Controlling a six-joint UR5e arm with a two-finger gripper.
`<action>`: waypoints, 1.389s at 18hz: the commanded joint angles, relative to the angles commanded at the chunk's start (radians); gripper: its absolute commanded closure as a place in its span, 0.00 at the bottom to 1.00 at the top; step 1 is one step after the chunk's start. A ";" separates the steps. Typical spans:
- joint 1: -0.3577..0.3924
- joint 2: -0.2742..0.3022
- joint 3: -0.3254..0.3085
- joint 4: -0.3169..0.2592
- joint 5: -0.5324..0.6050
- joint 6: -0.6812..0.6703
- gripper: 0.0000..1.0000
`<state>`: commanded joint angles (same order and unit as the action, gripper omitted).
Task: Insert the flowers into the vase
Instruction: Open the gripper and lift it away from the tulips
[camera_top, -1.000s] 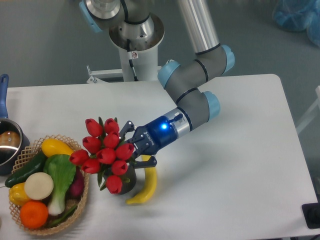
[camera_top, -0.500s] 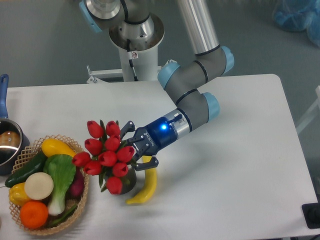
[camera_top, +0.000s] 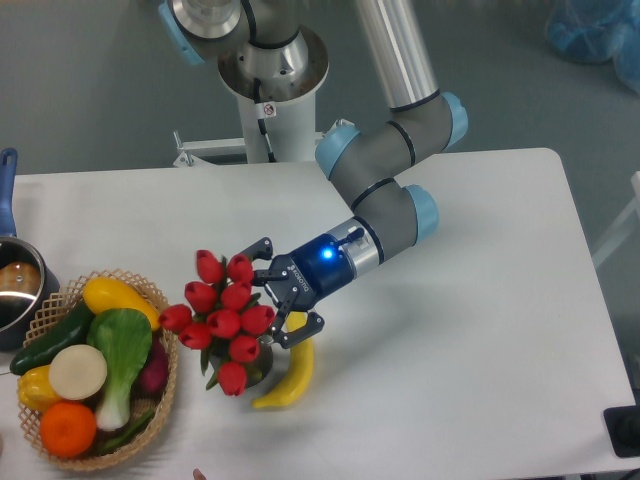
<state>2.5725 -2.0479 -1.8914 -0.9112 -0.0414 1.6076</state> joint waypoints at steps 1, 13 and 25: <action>0.002 0.003 -0.002 -0.002 0.000 0.000 0.00; 0.040 0.115 0.009 -0.003 0.299 -0.011 0.00; 0.143 0.431 -0.044 -0.015 0.725 -0.025 0.00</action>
<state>2.7150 -1.6171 -1.9358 -0.9265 0.6834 1.5831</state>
